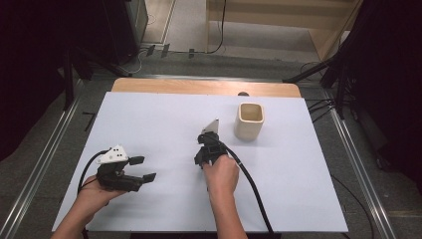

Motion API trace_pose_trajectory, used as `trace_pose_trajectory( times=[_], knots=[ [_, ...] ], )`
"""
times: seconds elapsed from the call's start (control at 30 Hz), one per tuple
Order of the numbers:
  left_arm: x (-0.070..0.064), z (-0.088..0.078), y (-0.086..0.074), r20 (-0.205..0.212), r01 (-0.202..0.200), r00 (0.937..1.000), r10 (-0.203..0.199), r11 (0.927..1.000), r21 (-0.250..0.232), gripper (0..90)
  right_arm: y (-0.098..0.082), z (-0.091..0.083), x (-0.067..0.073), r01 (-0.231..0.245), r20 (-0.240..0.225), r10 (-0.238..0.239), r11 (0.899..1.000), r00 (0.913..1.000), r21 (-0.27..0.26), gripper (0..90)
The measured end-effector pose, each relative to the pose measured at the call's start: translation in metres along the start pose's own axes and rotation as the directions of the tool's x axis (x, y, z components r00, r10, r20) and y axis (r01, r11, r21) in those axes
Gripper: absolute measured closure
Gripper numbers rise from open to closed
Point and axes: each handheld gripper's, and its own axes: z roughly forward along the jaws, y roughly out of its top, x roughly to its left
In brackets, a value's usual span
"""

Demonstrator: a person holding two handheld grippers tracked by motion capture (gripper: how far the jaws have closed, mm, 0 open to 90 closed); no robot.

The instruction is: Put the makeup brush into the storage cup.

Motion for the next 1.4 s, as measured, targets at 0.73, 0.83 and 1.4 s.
trace_pose_trajectory(
  times=[0.73, 0.83, 1.4],
  knots=[
    [0.0029, 0.0016, 0.0006, -0.001, 0.007, 1.0, -0.007, 1.0, 0.003, 23.4, -0.003, -0.0019, 0.0052, 0.049, 0.02, -0.05, 0.999, 0.9986, 0.006, 77.5],
    [0.003, 0.0015, 0.0004, -0.002, 0.01, 1.0, -0.01, 1.0, 0.003, 23.4, -0.0033, -0.0017, 0.0056, 0.059, 0.017, -0.059, 0.998, 0.9981, 0.003, 79.6],
    [0.0039, 0.0021, 0.0003, -0.004, 0.01, 0.9999, -0.01, 0.9999, 0.006, 23.4, -0.0049, -0.0021, 0.001, 0.111, -0.014, -0.111, 0.994, 0.9937, -0.008, 84.2]
  ],
)
